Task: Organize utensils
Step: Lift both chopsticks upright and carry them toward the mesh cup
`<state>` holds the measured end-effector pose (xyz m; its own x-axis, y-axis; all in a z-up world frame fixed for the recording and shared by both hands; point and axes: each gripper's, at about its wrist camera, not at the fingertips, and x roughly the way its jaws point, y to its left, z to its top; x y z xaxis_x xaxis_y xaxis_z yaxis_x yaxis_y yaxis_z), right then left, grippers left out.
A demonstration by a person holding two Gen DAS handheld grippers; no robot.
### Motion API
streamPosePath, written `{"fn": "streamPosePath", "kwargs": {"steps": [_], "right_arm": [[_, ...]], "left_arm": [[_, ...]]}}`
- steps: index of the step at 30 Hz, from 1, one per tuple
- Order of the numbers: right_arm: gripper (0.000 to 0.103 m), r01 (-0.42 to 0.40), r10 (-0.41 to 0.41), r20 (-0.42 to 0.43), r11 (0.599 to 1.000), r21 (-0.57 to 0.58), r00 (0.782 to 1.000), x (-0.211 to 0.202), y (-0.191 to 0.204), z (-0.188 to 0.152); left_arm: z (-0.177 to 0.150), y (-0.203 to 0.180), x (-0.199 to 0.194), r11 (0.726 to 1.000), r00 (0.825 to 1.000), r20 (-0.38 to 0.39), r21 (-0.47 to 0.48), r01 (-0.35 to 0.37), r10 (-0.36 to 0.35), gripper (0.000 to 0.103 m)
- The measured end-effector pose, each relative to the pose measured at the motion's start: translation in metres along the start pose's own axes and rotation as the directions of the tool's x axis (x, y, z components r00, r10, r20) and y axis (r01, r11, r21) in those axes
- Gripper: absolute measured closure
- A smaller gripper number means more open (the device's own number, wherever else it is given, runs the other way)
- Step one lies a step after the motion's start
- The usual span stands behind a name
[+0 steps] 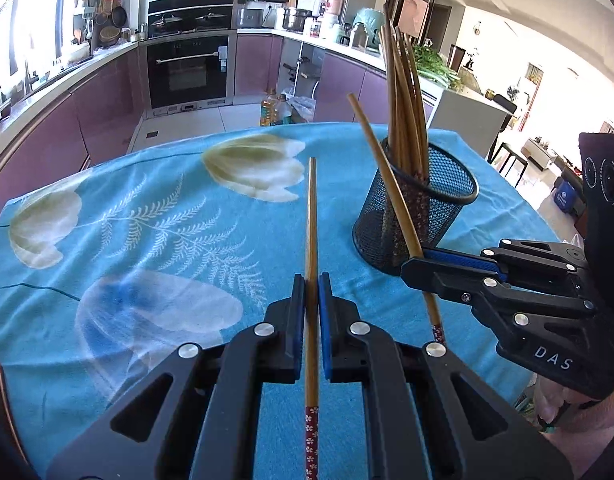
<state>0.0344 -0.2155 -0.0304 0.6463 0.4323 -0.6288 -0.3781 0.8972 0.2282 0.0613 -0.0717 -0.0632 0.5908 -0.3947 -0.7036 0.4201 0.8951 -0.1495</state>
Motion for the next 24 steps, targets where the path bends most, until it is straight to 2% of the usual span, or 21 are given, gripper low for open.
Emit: {"fn": "streamPosePath", "kwargs": {"steps": [24], "right_arm": [[0.097,0.0,-0.001,0.089,1.0,0.008,0.996,-0.033,-0.008,0.005]], "left_arm": [[0.008,-0.006,-0.033,0.998,0.996,0.064,0.006,0.057,-0.057,0.095]]}}
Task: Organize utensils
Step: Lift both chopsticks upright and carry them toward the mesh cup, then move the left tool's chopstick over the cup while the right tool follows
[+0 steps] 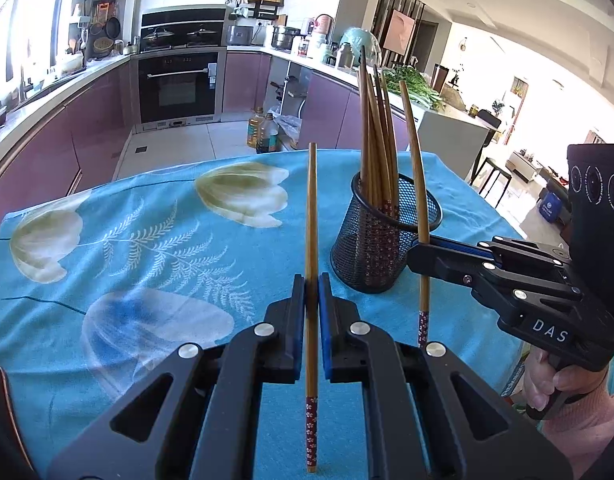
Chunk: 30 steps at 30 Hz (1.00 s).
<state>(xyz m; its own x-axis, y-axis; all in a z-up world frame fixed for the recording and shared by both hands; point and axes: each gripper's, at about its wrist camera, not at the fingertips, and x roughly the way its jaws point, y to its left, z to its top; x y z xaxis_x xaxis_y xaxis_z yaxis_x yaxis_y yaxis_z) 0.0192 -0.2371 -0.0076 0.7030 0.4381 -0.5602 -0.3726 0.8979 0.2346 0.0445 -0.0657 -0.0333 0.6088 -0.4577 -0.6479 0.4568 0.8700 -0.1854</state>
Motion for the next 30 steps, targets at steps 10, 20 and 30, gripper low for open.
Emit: {"fn": "streamPosePath", "kwargs": {"steps": [10,20,30], "right_arm": [[0.097,0.004,-0.004,0.021,1.0,0.009,1.0,-0.009,-0.006,0.001],[0.097,0.01,-0.01,0.039,1.0,0.01,0.999,-0.016,-0.01,0.005],[0.097,0.01,-0.01,0.048,1.0,0.011,0.999,-0.019,-0.011,0.005]], "left_arm": [[0.004,-0.001,-0.007,1.0,1.0,0.016,0.005,0.008,-0.008,0.095],[0.007,-0.004,-0.014,1.0,0.999,0.038,0.014,0.007,-0.008,0.095],[0.008,-0.003,-0.022,1.0,0.999,0.053,0.015,0.011,-0.011,0.096]]}}
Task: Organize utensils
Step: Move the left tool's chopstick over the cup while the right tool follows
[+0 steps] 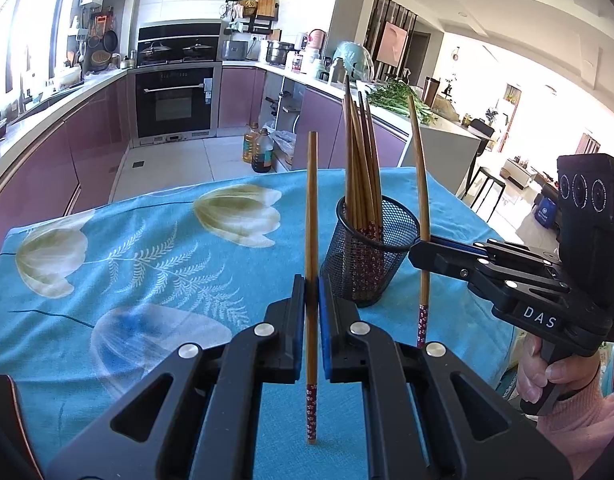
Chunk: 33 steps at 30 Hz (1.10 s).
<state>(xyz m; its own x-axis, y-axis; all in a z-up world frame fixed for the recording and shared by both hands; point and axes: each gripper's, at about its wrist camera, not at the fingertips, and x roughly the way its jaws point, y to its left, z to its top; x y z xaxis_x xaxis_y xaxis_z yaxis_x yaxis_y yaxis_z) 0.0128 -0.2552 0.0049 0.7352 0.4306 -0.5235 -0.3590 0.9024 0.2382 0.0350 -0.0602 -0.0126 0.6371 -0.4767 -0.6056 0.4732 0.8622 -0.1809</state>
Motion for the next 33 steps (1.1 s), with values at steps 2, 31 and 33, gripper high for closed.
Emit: {"fn": "streamPosePath", "kwargs": {"steps": [2,31,33], "right_arm": [[0.097,0.001,-0.001,0.001,1.0,0.0,1.0,0.0,0.0,0.0],[0.097,0.002,-0.002,0.05,1.0,-0.002,0.999,-0.013,-0.001,0.01],[0.097,0.003,-0.002,0.055,1.0,-0.001,0.999,-0.014,-0.003,0.011]], "left_arm": [[0.0,-0.001,-0.001,1.0,1.0,0.002,0.002,-0.001,0.001,0.096],[0.007,-0.01,-0.014,1.0,0.999,0.042,0.023,0.002,-0.002,0.096],[0.008,-0.011,-0.016,1.0,0.999,0.045,0.025,0.005,-0.006,0.096]]}}
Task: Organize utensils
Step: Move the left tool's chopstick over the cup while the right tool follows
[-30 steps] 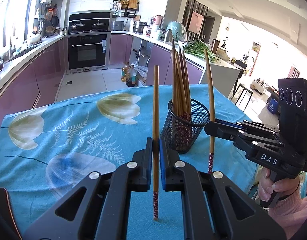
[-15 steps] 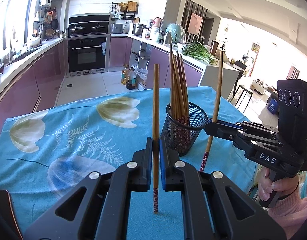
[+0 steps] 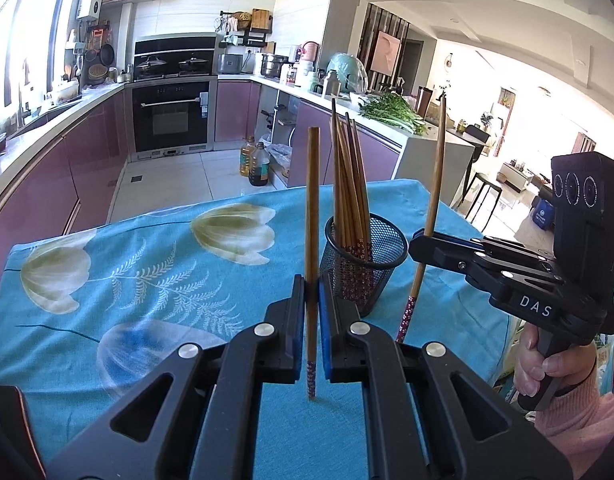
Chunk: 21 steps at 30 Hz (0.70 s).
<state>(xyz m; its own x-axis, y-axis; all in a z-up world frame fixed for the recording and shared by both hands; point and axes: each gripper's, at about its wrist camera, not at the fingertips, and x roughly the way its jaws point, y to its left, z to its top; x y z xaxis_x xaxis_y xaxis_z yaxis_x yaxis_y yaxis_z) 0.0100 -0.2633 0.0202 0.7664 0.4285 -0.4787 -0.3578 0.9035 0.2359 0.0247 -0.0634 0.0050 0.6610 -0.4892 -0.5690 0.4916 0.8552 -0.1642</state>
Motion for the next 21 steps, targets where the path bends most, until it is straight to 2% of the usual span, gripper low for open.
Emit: {"fn": "streamPosePath", "kwargs": {"steps": [21], "right_arm": [[0.097,0.01,-0.009,0.042,1.0,-0.013,0.999,-0.004,0.001,0.01]], "left_arm": [[0.012,-0.009,-0.004,0.999,1.0,0.021,0.036,-0.004,0.003,0.096]]}}
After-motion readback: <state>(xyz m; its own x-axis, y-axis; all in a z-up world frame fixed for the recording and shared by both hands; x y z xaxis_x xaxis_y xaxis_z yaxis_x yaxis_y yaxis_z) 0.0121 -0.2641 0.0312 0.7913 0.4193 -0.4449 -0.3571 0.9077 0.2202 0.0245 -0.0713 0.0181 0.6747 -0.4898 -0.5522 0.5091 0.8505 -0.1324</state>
